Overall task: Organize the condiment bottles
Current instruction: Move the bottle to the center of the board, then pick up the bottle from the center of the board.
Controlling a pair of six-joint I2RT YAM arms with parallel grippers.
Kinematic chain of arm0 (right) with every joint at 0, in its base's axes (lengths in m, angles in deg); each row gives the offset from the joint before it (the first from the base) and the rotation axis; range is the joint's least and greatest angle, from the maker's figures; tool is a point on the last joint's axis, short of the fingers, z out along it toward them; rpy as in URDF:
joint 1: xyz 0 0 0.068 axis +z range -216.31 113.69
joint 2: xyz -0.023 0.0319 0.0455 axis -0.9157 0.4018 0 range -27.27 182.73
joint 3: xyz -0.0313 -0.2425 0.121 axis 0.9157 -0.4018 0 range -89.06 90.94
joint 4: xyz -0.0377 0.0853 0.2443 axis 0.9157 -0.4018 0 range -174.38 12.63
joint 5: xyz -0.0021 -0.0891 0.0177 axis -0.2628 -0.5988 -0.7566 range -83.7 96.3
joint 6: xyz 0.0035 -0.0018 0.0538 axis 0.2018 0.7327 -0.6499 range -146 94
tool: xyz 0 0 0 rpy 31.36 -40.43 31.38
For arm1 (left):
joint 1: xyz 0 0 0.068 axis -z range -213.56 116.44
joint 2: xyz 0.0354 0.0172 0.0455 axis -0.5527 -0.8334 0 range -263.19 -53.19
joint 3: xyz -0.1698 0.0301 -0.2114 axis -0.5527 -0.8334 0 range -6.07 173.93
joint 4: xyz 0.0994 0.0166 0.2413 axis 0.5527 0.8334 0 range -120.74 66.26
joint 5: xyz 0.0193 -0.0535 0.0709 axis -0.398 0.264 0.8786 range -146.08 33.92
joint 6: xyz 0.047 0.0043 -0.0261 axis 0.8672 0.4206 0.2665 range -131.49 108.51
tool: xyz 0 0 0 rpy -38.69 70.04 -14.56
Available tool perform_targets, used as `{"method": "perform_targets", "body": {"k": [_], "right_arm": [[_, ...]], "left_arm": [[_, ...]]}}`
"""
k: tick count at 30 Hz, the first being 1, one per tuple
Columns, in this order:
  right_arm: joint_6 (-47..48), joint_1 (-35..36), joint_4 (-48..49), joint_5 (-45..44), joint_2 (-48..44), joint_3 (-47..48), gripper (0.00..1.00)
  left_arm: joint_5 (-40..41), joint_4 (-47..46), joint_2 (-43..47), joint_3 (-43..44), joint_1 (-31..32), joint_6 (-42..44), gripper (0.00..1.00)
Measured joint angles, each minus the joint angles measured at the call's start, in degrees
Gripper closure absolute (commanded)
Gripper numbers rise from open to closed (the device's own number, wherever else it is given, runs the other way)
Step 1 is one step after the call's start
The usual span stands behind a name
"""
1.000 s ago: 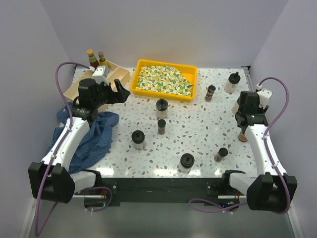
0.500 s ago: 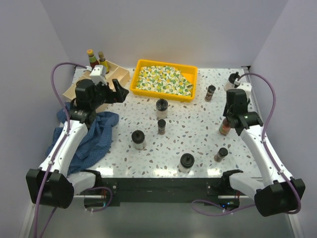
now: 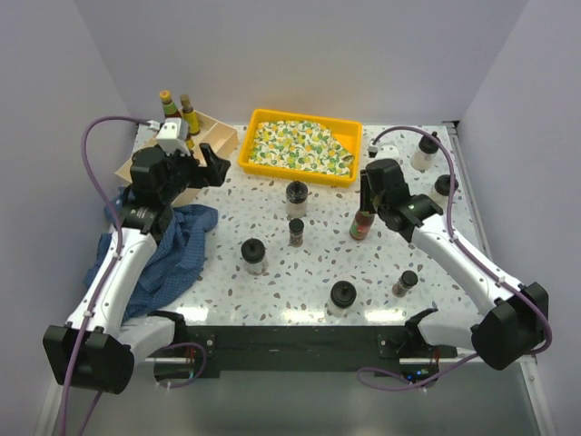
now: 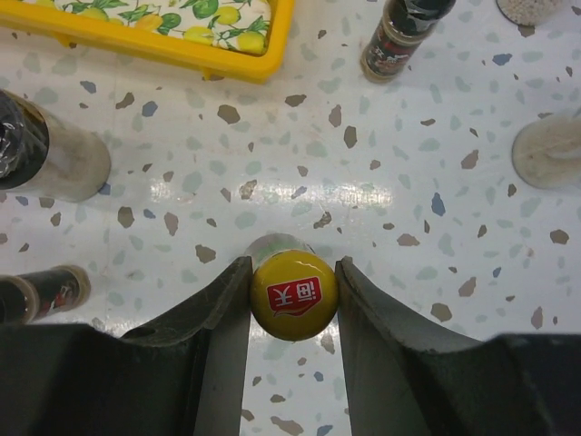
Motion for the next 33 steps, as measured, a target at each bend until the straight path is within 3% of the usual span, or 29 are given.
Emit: {"method": "perform_targets", "body": {"k": [2,4,5,9,10,13,16,21,24,33], "right_arm": [[0.3,0.0,1.0,0.6,1.0,0.0,0.98],[0.8,0.1,2.1,1.4,1.8,-0.2,0.88],[1.1,0.2,2.6,1.5,1.9,-0.2,0.73],[1.5,0.6,3.1,2.1,2.0,-0.2,0.48],[1.5,0.6,3.0,2.2,2.0,-0.2,0.36],[1.7,0.6,3.9,3.0,2.0,0.1,0.24],[1.7,0.6,3.0,3.6,1.9,1.8,0.18],[0.7,0.6,-1.3,4.4,-1.9,7.6,0.17],[-1.0,0.7,-3.6,2.4,-8.1,10.8,0.01],[-4.3,0.7,-5.0,-7.3,-26.9,18.9,0.01]], "left_arm": [[-0.7,0.0,0.0,0.0,0.0,0.3,0.07],[-1.5,0.2,-0.2,0.0,0.0,0.7,0.09],[-1.8,0.2,-0.3,0.2,0.0,0.8,0.10],[-2.3,1.3,-1.9,2.3,0.7,1.3,0.11],[-2.2,1.6,-2.5,3.2,1.3,1.4,0.11],[-1.4,2.3,-4.2,6.4,4.2,1.5,0.11],[1.1,3.1,-5.8,9.4,8.9,1.7,0.12],[5.7,4.0,-10.7,16.1,17.9,2.8,0.19],[7.8,3.7,-14.9,20.0,23.0,3.4,0.23],[15.3,-1.1,-27.8,23.1,38.4,5.3,0.31]]}}
